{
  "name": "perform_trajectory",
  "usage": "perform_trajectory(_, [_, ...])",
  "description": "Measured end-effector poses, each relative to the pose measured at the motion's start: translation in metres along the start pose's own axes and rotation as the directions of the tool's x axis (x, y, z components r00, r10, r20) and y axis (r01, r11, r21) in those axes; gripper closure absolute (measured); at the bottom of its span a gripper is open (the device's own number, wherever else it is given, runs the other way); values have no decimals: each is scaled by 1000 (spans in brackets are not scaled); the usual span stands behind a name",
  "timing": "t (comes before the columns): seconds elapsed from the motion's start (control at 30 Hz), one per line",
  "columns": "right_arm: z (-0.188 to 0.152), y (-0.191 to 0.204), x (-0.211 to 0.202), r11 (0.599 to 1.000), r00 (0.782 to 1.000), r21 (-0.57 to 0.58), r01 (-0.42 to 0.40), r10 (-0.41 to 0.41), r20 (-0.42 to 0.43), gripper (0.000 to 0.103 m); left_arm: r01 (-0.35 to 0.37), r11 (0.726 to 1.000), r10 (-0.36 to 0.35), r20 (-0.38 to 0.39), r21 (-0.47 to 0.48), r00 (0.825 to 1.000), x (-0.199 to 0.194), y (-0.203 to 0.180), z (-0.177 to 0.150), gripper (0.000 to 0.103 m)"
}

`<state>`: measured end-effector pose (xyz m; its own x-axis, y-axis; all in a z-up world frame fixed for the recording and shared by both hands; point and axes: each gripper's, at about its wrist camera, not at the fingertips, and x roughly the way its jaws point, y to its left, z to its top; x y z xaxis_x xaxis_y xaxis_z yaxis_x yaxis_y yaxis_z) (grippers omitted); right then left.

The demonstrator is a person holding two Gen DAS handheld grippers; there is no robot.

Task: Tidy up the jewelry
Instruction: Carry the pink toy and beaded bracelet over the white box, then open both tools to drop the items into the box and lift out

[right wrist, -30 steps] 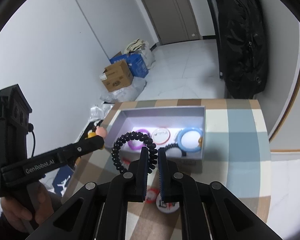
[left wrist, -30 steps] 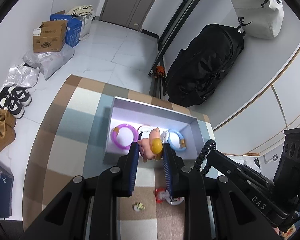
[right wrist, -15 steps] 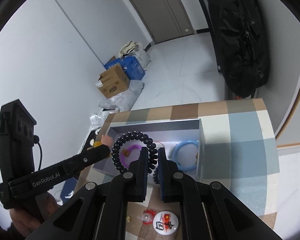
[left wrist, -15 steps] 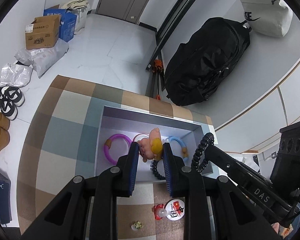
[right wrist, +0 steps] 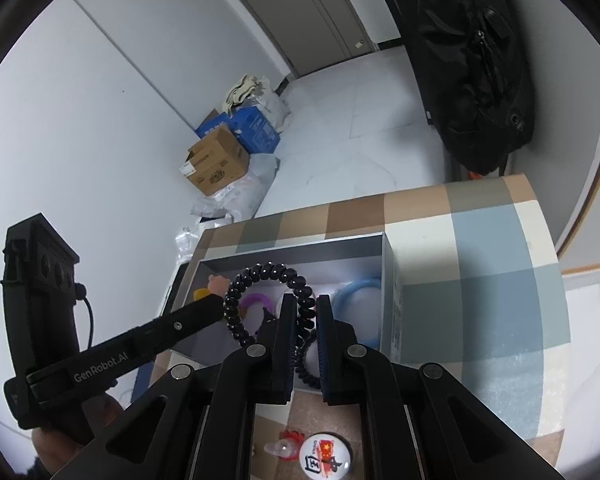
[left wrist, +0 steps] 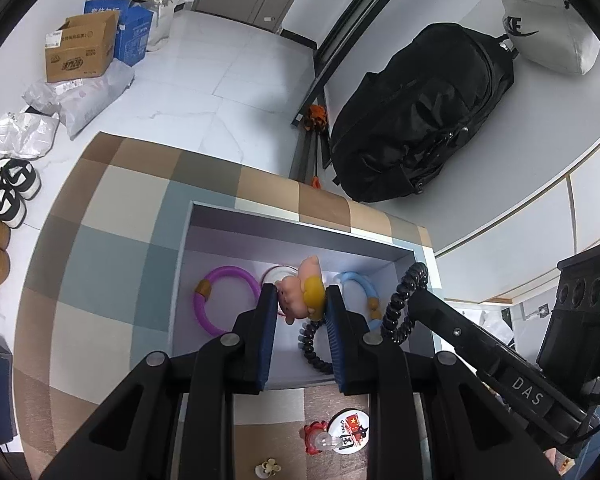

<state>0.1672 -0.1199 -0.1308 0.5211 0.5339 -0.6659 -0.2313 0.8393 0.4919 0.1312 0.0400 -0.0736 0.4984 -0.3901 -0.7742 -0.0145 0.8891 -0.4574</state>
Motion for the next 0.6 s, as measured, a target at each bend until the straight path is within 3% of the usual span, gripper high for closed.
perform_trajectory(0.3, [-1, 2, -2, 1000, 1000, -10, -7, 7, 9, 91, -3, 1000, 3, 42, 17, 999, -4, -6, 0, 82])
perform_trajectory(0.37, [-1, 2, -4, 1000, 1000, -11, -11, 11, 18, 90, 7, 1000, -7, 44, 9, 999, -4, -6, 1, 65])
perform_trajectory(0.43, [-1, 2, -7, 1000, 999, -13, -16, 16, 30, 77, 14, 1000, -14, 60, -5, 998, -6, -6, 1, 49])
perform_trajectory(0.5, [-1, 3, -11, 1000, 999, -18, -16, 17, 49, 67, 20, 1000, -21, 80, 3, 997, -10, -7, 1, 47])
perform_trajectory(0.6, [0, 5, -15, 1000, 998, -22, -18, 19, 61, 61, 14, 1000, -16, 76, 26, 997, -11, -11, 0, 46])
